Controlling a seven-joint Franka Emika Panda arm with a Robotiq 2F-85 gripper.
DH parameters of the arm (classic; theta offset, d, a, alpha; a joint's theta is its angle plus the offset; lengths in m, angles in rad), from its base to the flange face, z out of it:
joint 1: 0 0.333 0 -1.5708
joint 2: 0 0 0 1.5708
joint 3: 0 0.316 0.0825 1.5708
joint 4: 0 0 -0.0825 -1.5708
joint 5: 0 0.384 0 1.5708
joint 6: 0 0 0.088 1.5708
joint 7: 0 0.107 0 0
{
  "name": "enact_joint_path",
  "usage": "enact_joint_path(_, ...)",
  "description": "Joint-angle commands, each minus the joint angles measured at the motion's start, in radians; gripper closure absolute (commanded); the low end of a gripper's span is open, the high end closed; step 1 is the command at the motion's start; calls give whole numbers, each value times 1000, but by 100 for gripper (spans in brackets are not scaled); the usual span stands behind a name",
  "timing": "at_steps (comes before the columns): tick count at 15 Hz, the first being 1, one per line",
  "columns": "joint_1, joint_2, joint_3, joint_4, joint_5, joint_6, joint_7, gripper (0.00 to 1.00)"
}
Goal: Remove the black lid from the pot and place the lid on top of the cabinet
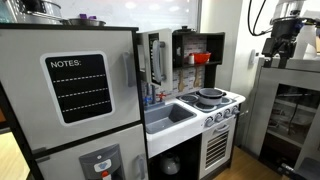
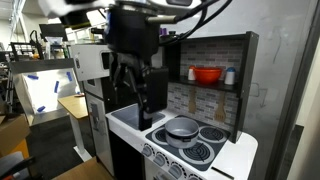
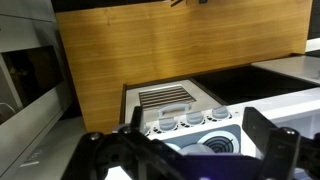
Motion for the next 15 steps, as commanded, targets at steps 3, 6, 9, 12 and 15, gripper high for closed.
enact_joint_path(3,4,-68,-33,-82,-18,33,-20,0)
enact_joint_path(6,5,-91,-35,-94,-19,38,-21,0)
enact_joint_path(9,5,-90,-35,-95,-19,39,-21,0)
enact_joint_path(12,5,-90,-35,-96,-19,40,-21,0)
enact_joint_path(15,5,-90,-35,-96,-19,41,-21,0)
